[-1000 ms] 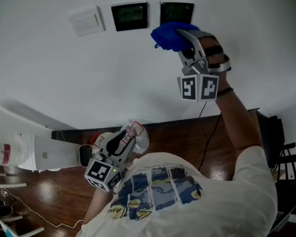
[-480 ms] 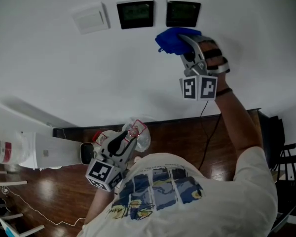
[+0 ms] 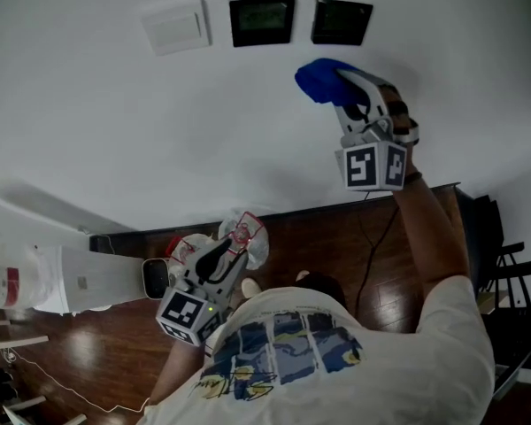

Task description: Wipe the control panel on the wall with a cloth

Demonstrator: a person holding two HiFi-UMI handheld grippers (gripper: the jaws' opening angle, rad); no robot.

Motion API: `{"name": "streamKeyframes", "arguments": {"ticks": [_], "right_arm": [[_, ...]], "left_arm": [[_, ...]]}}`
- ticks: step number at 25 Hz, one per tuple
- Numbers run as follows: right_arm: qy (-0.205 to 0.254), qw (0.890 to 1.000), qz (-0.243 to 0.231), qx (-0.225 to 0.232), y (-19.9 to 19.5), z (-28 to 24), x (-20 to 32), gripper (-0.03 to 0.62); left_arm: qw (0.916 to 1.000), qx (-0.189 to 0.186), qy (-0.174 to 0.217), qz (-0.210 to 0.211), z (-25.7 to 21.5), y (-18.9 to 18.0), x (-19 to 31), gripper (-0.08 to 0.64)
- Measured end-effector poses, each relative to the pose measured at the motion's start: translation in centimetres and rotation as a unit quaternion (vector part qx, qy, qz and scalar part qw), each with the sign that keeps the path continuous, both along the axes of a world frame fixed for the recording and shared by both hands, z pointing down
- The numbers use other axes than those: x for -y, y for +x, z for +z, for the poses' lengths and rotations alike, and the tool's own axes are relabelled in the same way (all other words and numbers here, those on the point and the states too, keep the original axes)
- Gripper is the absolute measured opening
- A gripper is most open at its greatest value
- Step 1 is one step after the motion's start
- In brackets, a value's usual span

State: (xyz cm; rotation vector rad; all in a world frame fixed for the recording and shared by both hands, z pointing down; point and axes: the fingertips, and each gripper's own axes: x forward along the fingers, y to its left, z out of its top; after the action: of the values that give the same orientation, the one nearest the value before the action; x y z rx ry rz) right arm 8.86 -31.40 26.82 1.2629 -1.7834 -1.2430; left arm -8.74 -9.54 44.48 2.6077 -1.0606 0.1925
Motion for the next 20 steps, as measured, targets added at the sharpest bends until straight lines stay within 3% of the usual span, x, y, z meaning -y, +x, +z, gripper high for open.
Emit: {"name": "streamKeyframes", "arguments": {"ticks": [4, 6, 8, 11, 15, 18, 20], "right_arm": [[-0.057, 0.994, -0.01, 0.096, -0.8, 2.3, -4.6, 0.083], [-0.095, 0.983, -0.023, 0.156, -1.1, 4.1, -7.6, 0.083], [-0.142, 0.962, -0.036, 0.229, -1.0, 6.2, -10.8, 0.083], [-0.204, 0.921, -0.046, 0.329, -0.7, 8.0, -15.2, 0.083], [-0.255, 0.872, -0.06, 0.413, 1.4, 8.9, -20.9, 0.083], [-0.27, 0.85, -0.075, 0.445, 4.0, 9.3, -24.3, 0.083], [-0.275, 0.842, -0.081, 0.457, 5.2, 9.8, -26.2, 0.083]], "left_arm": [[0.9998, 0.008, -0.005, -0.018, 1.0, -3.8, 1.1, 0.147], [0.9994, 0.024, 0.003, -0.023, 1.3, -5.2, 1.4, 0.147], [0.9989, 0.032, 0.014, -0.033, 1.0, -5.8, 1.3, 0.147], [0.9975, 0.033, 0.031, -0.054, -0.2, -5.5, 1.0, 0.147], [0.9955, 0.023, 0.044, -0.081, -2.3, -3.3, -0.7, 0.147], [0.9943, 0.03, 0.054, -0.087, -3.5, -1.0, -2.8, 0.147], [0.9937, 0.036, 0.058, -0.088, -3.9, 0.5, -4.2, 0.147]]}}
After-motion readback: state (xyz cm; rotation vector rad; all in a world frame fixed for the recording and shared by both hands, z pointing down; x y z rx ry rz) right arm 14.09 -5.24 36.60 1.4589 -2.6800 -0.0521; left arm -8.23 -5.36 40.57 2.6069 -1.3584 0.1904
